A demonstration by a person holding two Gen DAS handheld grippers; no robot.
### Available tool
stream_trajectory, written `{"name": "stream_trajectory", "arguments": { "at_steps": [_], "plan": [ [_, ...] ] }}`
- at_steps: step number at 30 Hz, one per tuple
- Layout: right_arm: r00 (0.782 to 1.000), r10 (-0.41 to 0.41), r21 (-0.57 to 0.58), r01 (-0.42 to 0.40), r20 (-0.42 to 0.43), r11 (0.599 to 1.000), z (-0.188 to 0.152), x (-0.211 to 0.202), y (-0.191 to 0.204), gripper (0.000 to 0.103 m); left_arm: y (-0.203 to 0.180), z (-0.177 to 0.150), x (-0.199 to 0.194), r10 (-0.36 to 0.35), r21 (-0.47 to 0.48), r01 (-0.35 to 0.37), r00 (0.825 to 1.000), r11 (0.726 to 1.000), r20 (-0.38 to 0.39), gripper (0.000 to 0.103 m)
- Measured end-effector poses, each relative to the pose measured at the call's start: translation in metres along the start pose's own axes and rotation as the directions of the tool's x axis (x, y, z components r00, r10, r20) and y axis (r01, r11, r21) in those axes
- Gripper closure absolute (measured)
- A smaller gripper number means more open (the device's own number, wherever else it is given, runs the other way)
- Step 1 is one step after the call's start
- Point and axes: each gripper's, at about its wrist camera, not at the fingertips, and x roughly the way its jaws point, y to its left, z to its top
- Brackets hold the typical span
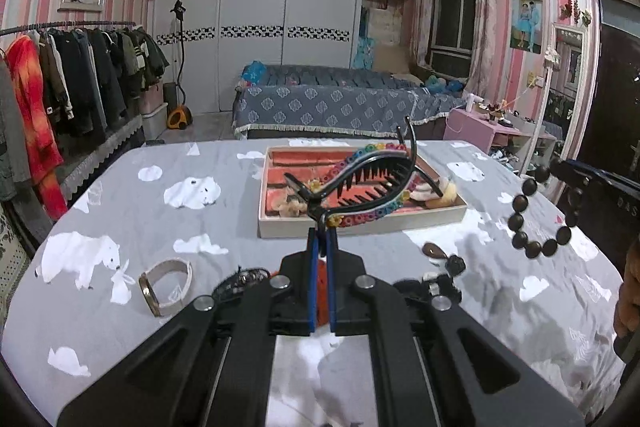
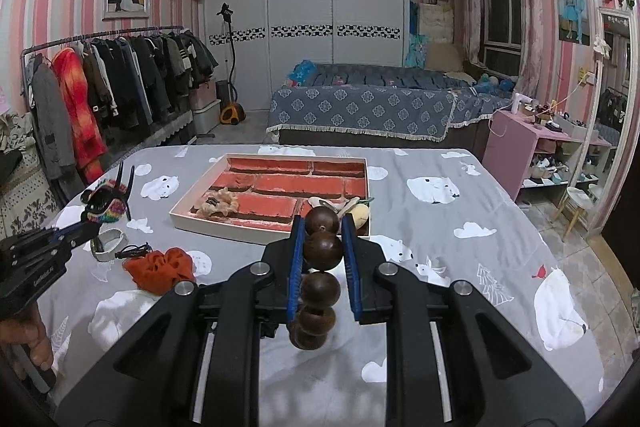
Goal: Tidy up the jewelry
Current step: 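Carry the clip and bracelet into the red brick tray and open both tools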
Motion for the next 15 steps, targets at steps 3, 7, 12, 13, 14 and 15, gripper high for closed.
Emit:
{"name": "stream_trajectory", "arguments": {
  "at_steps": [3, 7, 12, 13, 14, 15],
  "plan": [
    [1.000, 0.008, 0.000, -0.008, 0.006, 1.000, 0.002, 0.000, 0.000, 0.084, 0.000, 0.011, 0.004, 0.006, -0.005, -0.006, 1.000, 1.000, 0.017, 0.100],
    [1.000, 0.013, -0.005, -0.013, 0.024, 1.000, 0.010, 0.002, 0.001, 0.084, -0.001, 0.034, 0.010, 0.005, -0.003, -0.004, 0.998, 1.000, 0.055, 0.100],
    [0.997, 0.017, -0.021, -0.016, 0.069, 1.000, 0.034, 0.006, 0.005, 0.084, -0.006, 0.071, 0.018, 0.008, 0.015, -0.010, 0.993, 1.000, 0.117, 0.100],
    [0.997, 0.020, -0.024, -0.018, 0.077, 1.000, 0.039, 0.008, 0.005, 0.084, -0.007, 0.079, 0.020, 0.008, 0.016, -0.010, 0.991, 1.000, 0.131, 0.100],
    [0.996, 0.023, -0.028, -0.020, 0.087, 0.999, 0.045, 0.011, 0.007, 0.084, -0.008, 0.086, 0.023, 0.005, 0.018, -0.007, 0.990, 1.000, 0.139, 0.100],
    [0.995, 0.026, -0.030, -0.023, 0.093, 0.999, 0.050, 0.013, 0.007, 0.084, -0.008, 0.092, 0.028, 0.000, 0.013, -0.002, 0.990, 1.000, 0.142, 0.100]
  ]
}}
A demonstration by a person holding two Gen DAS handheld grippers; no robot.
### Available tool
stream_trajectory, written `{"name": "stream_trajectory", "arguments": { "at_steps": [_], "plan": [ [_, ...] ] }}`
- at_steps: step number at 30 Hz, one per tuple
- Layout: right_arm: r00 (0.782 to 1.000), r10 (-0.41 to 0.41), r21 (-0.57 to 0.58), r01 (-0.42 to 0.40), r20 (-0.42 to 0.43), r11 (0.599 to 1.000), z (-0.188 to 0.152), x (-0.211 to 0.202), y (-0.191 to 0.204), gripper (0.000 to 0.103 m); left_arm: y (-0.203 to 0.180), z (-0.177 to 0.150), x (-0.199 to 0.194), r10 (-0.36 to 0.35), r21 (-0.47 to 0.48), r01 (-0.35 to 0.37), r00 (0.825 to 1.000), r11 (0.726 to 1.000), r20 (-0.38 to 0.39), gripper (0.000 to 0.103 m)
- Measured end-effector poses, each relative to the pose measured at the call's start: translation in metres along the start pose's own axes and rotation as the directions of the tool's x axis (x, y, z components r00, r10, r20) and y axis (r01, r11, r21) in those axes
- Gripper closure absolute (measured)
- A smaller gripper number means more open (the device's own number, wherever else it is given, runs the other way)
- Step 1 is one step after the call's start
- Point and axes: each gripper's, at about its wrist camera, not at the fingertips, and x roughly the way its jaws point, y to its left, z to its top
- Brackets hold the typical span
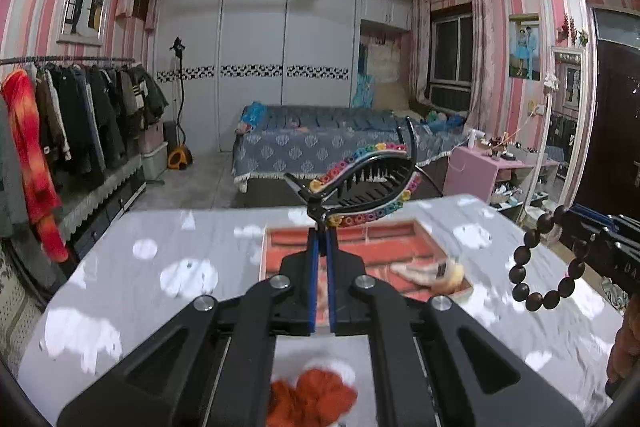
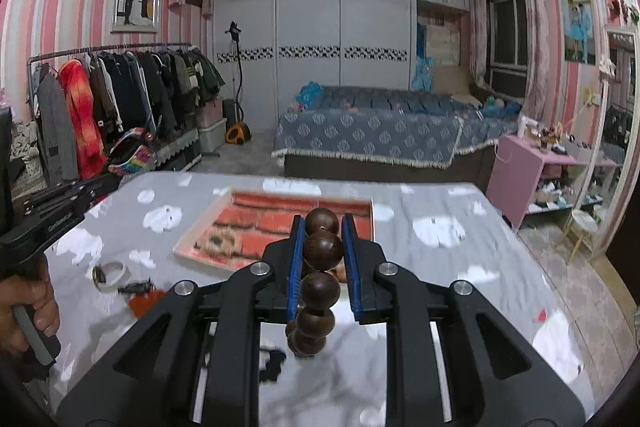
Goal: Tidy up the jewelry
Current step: 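Carry the clip and bracelet into the red brick tray and open both tools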
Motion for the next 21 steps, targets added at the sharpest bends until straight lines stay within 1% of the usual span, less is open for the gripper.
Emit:
{"name": "stream_trajectory", "arguments": {
  "at_steps": [5, 9, 13, 17, 19, 21],
  "plan": [
    [0.999, 0.029, -0.004, -0.029, 0.021, 1.000, 0.024, 0.027, 0.004, 0.084, -0.001, 0.018, 0.029, -0.012, -0.018, 0.012, 1.000, 1.000, 0.005, 0.100],
    [0.998, 0.054, -0.001, -0.054, 0.017, 0.999, 0.033, 0.055, 0.009, 0.084, -0.003, 0.018, 0.059, -0.017, -0.002, 0.016, 1.000, 1.000, -0.016, 0.100],
    [0.997, 0.077, 0.010, -0.077, -0.002, 0.997, 0.032, 0.092, 0.014, 0.084, -0.002, 0.006, 0.092, -0.028, -0.023, 0.027, 0.998, 0.999, -0.064, 0.100],
    [0.995, 0.090, 0.018, -0.090, -0.035, 0.996, 0.023, 0.128, 0.017, 0.084, -0.001, -0.018, 0.128, -0.026, -0.025, 0.023, 0.992, 0.999, -0.123, 0.100],
    [0.997, 0.064, 0.010, -0.064, -0.052, 0.998, 0.014, 0.146, 0.017, 0.084, -0.002, -0.029, 0.143, -0.031, -0.017, 0.029, 0.990, 0.999, -0.140, 0.100],
    [0.996, 0.036, 0.010, -0.035, -0.088, 0.999, 0.000, 0.168, 0.016, 0.083, -0.003, -0.042, 0.160, -0.019, -0.013, 0.017, 0.985, 1.000, -0.173, 0.100]
  ]
}}
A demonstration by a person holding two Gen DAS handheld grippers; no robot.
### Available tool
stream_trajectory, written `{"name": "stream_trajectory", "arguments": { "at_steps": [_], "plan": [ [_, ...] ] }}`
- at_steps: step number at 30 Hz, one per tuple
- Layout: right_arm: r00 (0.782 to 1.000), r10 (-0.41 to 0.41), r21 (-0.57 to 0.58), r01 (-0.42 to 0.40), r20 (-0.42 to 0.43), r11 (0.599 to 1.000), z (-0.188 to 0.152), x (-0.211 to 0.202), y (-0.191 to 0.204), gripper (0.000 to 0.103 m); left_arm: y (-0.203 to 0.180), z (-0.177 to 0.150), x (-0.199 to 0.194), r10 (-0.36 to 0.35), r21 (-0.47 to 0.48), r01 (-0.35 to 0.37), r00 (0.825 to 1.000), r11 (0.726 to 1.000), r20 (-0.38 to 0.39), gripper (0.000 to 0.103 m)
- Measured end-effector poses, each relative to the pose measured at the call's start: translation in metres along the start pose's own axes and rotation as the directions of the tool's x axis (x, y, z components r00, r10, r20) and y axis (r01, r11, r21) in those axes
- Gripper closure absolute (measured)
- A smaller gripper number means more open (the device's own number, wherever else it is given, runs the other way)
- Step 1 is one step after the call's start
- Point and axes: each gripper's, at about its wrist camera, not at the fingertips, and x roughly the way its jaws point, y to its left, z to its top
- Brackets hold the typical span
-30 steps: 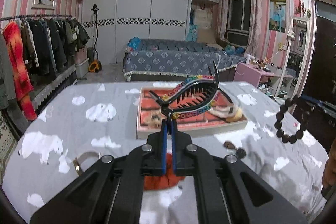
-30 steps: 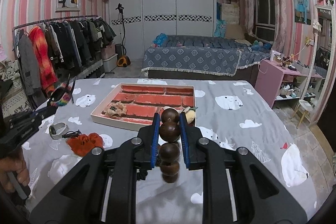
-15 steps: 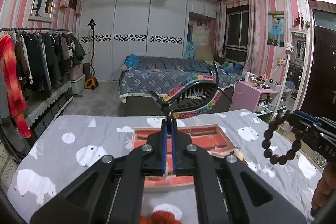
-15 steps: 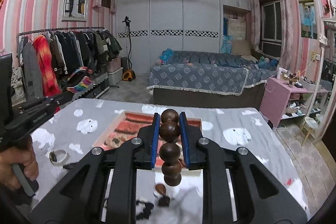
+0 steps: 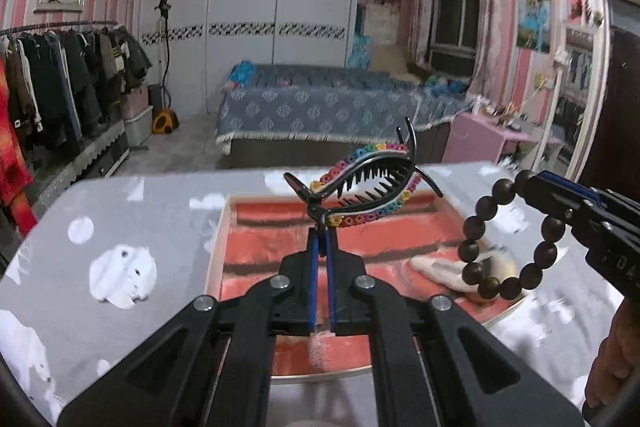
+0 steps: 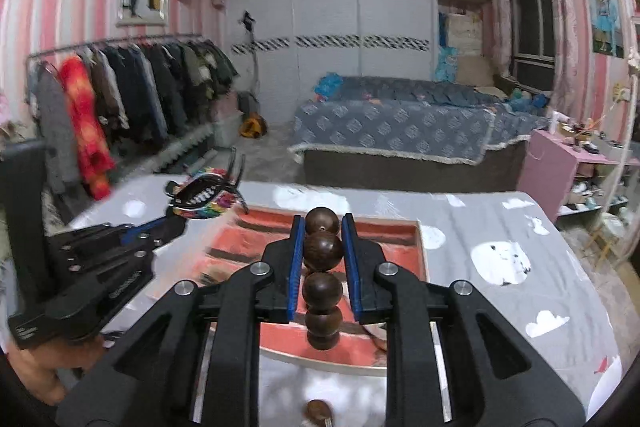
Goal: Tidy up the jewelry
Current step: 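Carry the clip and bracelet into the red brick tray and open both tools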
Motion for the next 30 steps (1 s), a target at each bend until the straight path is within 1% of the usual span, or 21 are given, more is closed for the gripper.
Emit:
{"name": "stream_trajectory", "arguments": {
  "at_steps": [2, 3, 5, 6, 8, 11, 15, 18, 22, 28, 30],
  "plan": [
    [1.000, 0.001, 0.017, -0.001, -0.028, 1.000, -0.010, 0.016, -0.003, 0.083, 0.002, -0.007, 0.012, -0.002, -0.009, 0.001, 1.000, 1.000, -0.024, 0.100],
    [0.999, 0.010, 0.022, -0.009, -0.038, 1.000, -0.014, 0.023, -0.004, 0.083, 0.001, -0.009, 0.017, 0.013, -0.004, -0.013, 1.000, 1.000, -0.028, 0.100],
    [0.997, 0.056, 0.028, -0.055, -0.054, 0.998, -0.022, 0.032, -0.007, 0.083, 0.007, -0.012, 0.022, 0.037, -0.011, -0.037, 0.999, 0.999, -0.034, 0.100],
    [0.996, 0.070, 0.037, -0.068, -0.061, 0.997, -0.025, 0.033, -0.010, 0.083, 0.008, -0.014, 0.025, 0.034, -0.024, -0.035, 0.998, 0.999, -0.043, 0.100],
    [0.996, 0.060, 0.036, -0.057, -0.067, 0.998, -0.029, 0.036, -0.010, 0.083, 0.007, -0.018, 0.032, 0.026, -0.032, -0.029, 0.997, 0.999, -0.068, 0.100],
    [0.996, 0.054, 0.041, -0.051, -0.075, 0.998, -0.033, 0.040, -0.011, 0.083, 0.001, -0.025, 0.040, 0.039, -0.004, -0.040, 0.994, 0.999, -0.105, 0.099],
    [0.993, 0.025, 0.029, -0.022, -0.114, 0.999, -0.039, 0.056, -0.014, 0.083, -0.008, -0.034, 0.049, 0.060, 0.046, -0.054, 0.987, 0.997, -0.151, 0.099],
    [0.986, -0.051, 0.013, 0.054, -0.157, 0.998, -0.048, 0.068, -0.021, 0.083, -0.010, -0.041, 0.057, 0.059, 0.068, -0.047, 0.981, 0.997, -0.186, 0.099],
    [0.980, -0.073, 0.040, 0.082, -0.182, 0.996, -0.054, 0.074, -0.036, 0.083, -0.006, -0.047, 0.068, 0.048, 0.059, -0.036, 0.973, 0.998, -0.224, 0.098],
    [0.977, -0.093, 0.024, 0.099, -0.190, 0.995, -0.061, 0.077, -0.038, 0.083, -0.007, -0.051, 0.070, 0.061, 0.057, -0.050, 0.971, 0.997, -0.229, 0.098],
    [0.977, -0.100, 0.019, 0.106, -0.190, 0.994, -0.061, 0.077, -0.038, 0.083, -0.005, -0.049, 0.073, 0.048, 0.053, -0.036, 0.970, 0.998, -0.239, 0.098]
  ]
}}
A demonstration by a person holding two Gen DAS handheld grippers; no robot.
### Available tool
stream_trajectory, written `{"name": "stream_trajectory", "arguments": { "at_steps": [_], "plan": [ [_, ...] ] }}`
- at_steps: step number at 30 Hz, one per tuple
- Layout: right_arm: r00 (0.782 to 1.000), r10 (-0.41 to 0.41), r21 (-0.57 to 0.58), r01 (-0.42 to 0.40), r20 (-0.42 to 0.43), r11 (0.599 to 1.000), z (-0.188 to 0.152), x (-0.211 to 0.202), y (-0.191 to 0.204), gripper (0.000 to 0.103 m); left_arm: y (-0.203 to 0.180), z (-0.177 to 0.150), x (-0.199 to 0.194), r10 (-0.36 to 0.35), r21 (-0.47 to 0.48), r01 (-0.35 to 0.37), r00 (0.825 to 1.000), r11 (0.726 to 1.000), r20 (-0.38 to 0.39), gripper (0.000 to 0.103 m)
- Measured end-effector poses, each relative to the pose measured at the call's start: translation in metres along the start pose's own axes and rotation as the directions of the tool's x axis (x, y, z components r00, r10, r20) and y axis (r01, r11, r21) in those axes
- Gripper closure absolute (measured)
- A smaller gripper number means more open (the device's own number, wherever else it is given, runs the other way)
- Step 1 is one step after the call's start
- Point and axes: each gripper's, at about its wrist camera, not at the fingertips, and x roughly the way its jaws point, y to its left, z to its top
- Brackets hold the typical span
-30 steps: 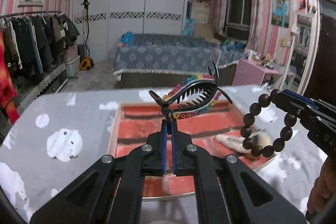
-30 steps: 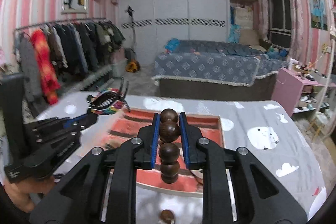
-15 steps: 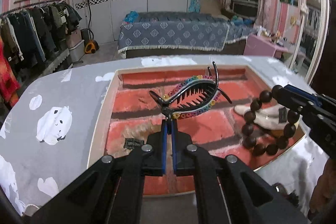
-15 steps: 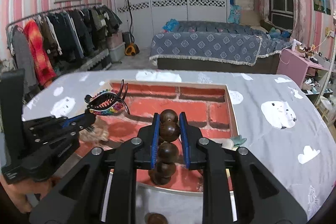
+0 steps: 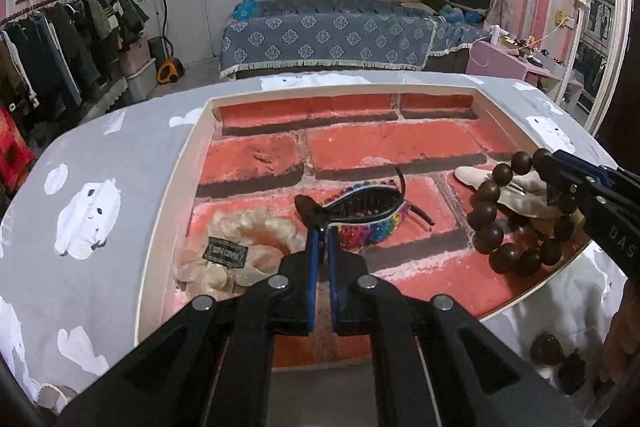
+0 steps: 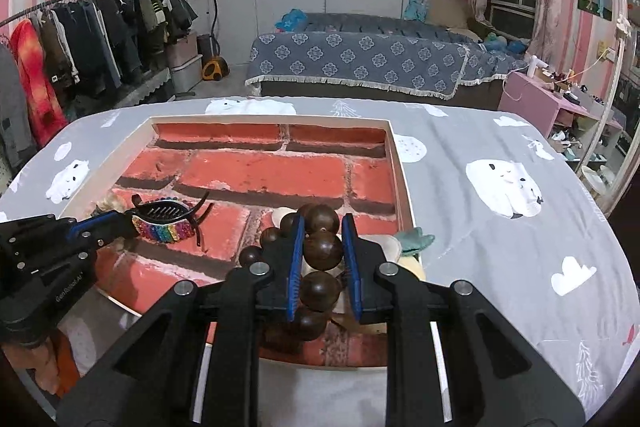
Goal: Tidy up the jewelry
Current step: 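Carry the clip and bracelet into the red brick tray and open both tools, then withdraw both open tools from the tray toward the remaining jewelry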
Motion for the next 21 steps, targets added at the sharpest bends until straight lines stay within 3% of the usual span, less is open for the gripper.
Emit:
{"name": "stream_trajectory", "arguments": {
  "at_steps": [5, 7, 8, 10, 11, 12, 18, 21],
  "plan": [
    [1.000, -0.011, 0.002, 0.011, 0.007, 1.000, -0.001, -0.001, -0.002, 0.080, -0.001, -0.001, -0.003, -0.016, 0.002, 0.016, 1.000, 1.000, 0.013, 0.098],
    [0.999, -0.025, 0.007, 0.025, 0.022, 1.000, -0.001, -0.005, -0.002, 0.066, 0.000, -0.001, -0.010, -0.011, -0.003, 0.011, 0.999, 1.000, 0.042, 0.098],
    [0.999, -0.024, 0.014, 0.024, 0.030, 1.000, -0.001, -0.008, -0.003, 0.065, 0.001, -0.001, -0.015, -0.011, -0.008, 0.012, 0.998, 1.000, 0.062, 0.096],
    [0.999, -0.020, 0.025, 0.019, 0.040, 1.000, 0.001, -0.012, -0.006, 0.064, 0.005, 0.001, -0.031, -0.015, -0.030, 0.019, 0.993, 0.999, 0.118, 0.079],
    [0.999, -0.021, 0.028, 0.020, 0.049, 0.999, 0.002, -0.014, -0.007, 0.064, 0.007, 0.002, -0.037, -0.013, -0.040, 0.018, 0.990, 0.999, 0.138, 0.064],
    [0.998, -0.022, 0.030, 0.020, 0.058, 0.999, 0.003, -0.018, -0.008, 0.064, 0.009, 0.003, -0.045, -0.005, -0.055, 0.014, 0.987, 0.998, 0.164, 0.059],
    [0.994, -0.028, 0.044, 0.023, 0.109, 0.999, 0.011, -0.038, -0.015, 0.064, 0.013, 0.009, -0.068, 0.026, -0.045, -0.017, 0.978, 0.999, 0.209, 0.059],
    [0.990, -0.012, 0.047, 0.006, 0.137, 0.999, 0.017, -0.056, -0.015, 0.063, 0.018, 0.014, -0.087, 0.005, -0.070, 0.012, 0.972, 0.998, 0.237, 0.059]
  ]
}}
